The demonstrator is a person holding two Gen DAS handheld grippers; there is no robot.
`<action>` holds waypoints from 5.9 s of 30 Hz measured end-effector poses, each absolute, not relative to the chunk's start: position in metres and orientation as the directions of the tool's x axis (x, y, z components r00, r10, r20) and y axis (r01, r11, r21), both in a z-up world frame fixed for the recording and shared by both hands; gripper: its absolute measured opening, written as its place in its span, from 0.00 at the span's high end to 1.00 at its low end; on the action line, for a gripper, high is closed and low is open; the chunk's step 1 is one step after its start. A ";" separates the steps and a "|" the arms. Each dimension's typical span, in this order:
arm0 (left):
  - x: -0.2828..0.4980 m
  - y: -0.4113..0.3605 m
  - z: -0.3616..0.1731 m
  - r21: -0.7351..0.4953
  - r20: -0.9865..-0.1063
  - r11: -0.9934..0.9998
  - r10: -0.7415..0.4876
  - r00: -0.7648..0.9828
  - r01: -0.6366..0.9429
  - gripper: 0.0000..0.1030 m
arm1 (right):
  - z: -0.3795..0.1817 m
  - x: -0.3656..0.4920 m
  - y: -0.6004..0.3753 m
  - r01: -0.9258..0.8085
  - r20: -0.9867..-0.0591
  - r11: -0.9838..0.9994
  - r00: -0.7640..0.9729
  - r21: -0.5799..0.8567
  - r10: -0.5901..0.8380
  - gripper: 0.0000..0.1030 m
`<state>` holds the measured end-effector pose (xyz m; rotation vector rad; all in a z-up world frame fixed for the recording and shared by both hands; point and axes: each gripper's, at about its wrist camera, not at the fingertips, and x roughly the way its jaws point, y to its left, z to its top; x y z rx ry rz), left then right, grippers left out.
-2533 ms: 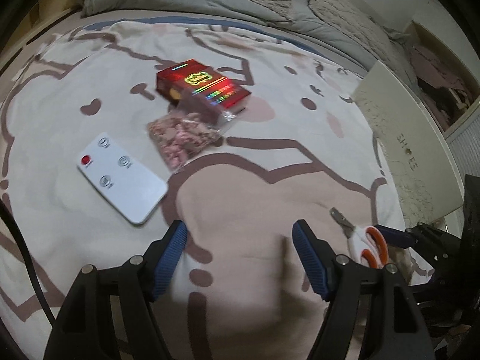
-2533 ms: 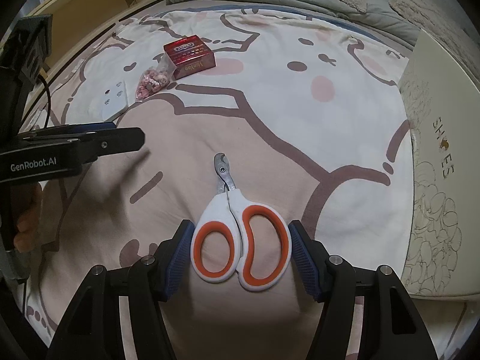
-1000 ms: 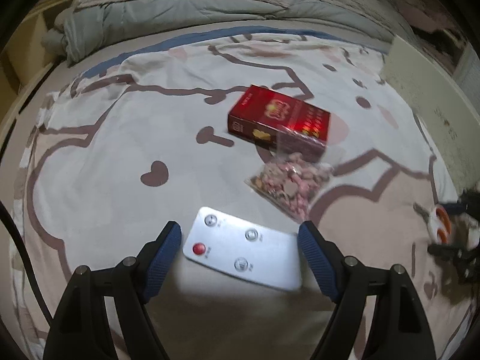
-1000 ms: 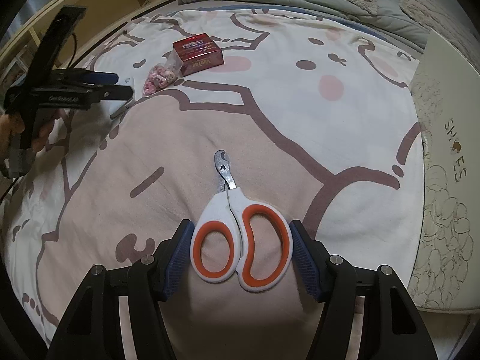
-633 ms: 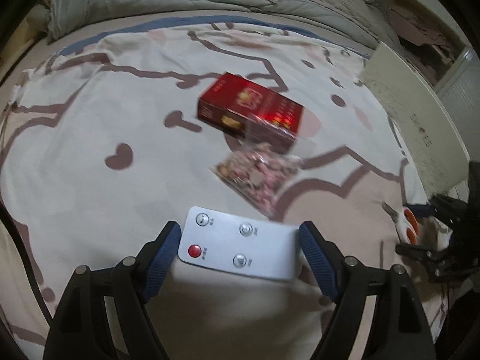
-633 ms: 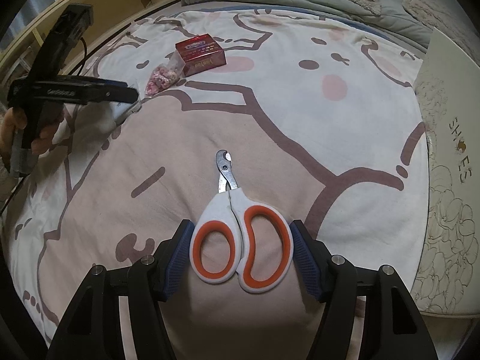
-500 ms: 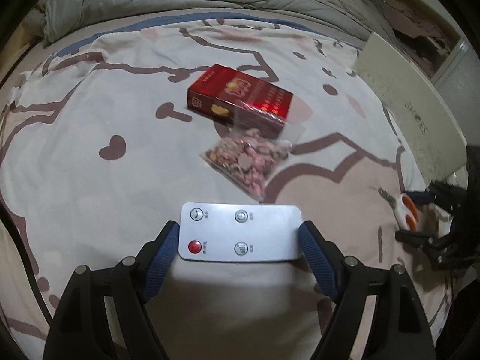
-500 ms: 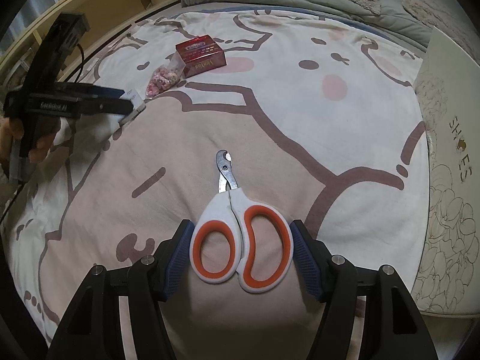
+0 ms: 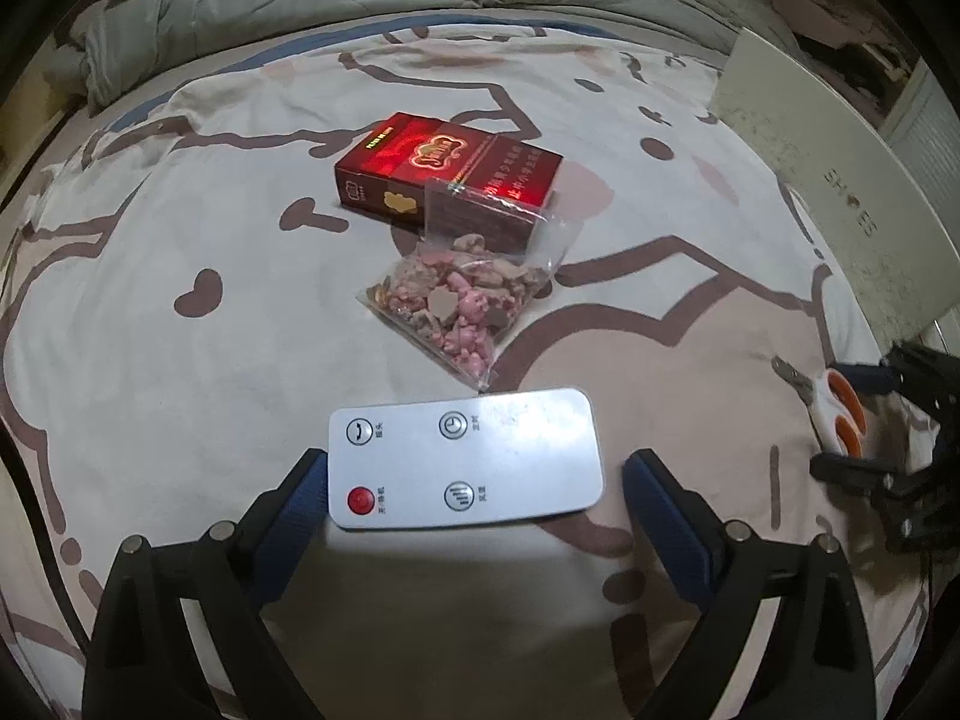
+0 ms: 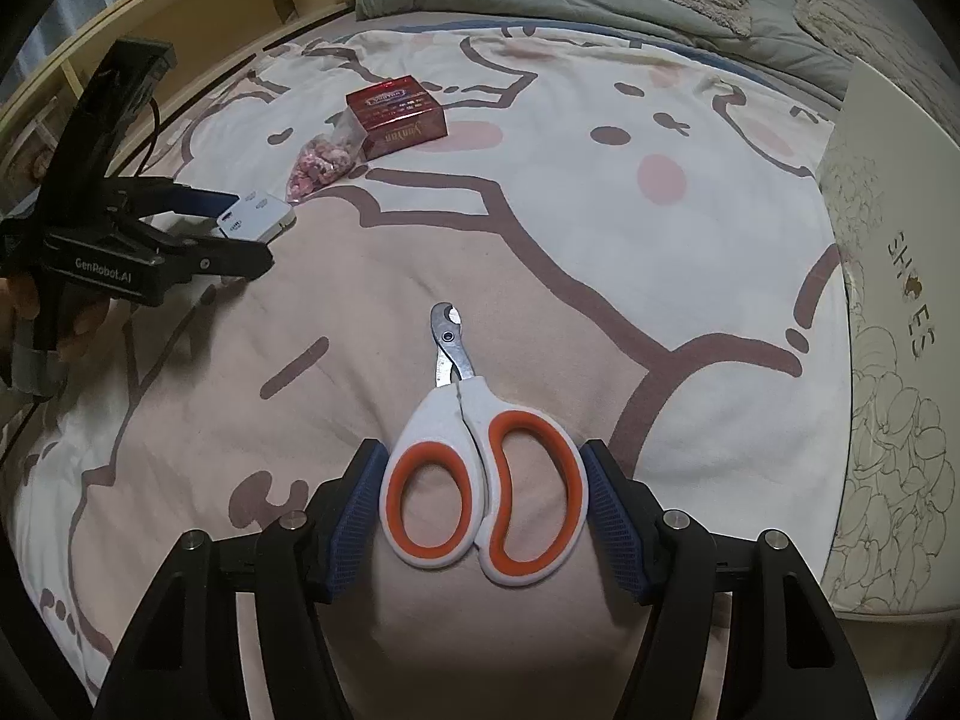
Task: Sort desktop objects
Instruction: 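Center the left gripper over the white remote and close on it, then lift the white remote with the left gripper while the right gripper lifts the scissors, then carry the remote and scissors with both grippers over the white storage box, then lower the white remote into the storage box and open the left gripper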
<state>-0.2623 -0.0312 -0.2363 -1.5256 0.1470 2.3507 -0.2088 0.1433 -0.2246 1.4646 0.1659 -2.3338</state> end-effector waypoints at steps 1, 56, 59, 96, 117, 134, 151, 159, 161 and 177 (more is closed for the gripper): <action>-0.264 -0.031 -0.237 -0.094 -0.903 -0.944 0.215 -0.372 -0.318 0.05 | -0.225 -0.208 0.143 0.376 -0.886 -0.922 -0.388 0.099 -0.253 0.33; -0.220 0.030 -0.088 -0.017 -0.689 -0.995 0.082 -0.720 -0.098 0.16 | -0.102 -0.202 0.165 0.260 -0.762 -0.965 -0.621 0.021 -0.184 0.37; -0.209 0.042 -0.073 -0.039 -0.662 -0.992 0.115 -0.741 -0.119 0.16 | -0.093 -0.198 0.171 0.239 -0.750 -0.971 -0.639 0.018 -0.171 0.37; -0.172 0.086 -0.020 -0.062 -0.577 -0.982 0.179 -0.797 -0.176 0.16 | 0.001 -0.165 0.256 0.047 -0.604 -0.997 -0.793 0.056 -0.072 0.37; -0.205 0.180 -0.015 -0.131 -0.540 -0.928 0.362 -0.760 -0.348 0.16 | -0.013 -0.180 0.359 -0.231 -0.625 -0.969 -0.770 0.087 0.127 0.37; -0.218 0.237 -0.023 -0.197 -0.545 -0.862 0.492 -0.679 -0.467 0.16 | -0.012 -0.177 0.387 -0.279 -0.617 -0.953 -0.772 0.116 0.151 0.37; -0.222 0.315 -0.074 -0.268 -0.687 -0.771 0.574 -0.446 -0.578 0.16 | -0.026 -0.191 0.409 -0.328 -0.651 -0.935 -0.741 0.132 0.168 0.37; -0.225 0.319 -0.098 -0.243 -0.757 -0.797 0.512 -0.406 -0.552 0.16 | -0.034 -0.198 0.419 -0.363 -0.676 -0.922 -0.714 0.134 0.183 0.37; -0.226 0.318 -0.100 -0.240 -0.768 -0.806 0.499 -0.403 -0.540 0.16 | -0.036 -0.199 0.420 -0.368 -0.680 -0.920 -0.710 0.134 0.185 0.37; -0.223 0.306 -0.097 -0.184 -0.761 -0.813 0.474 -0.444 -0.552 0.05 | -0.041 -0.216 0.421 -0.385 -0.692 -0.909 -0.701 0.162 0.173 0.37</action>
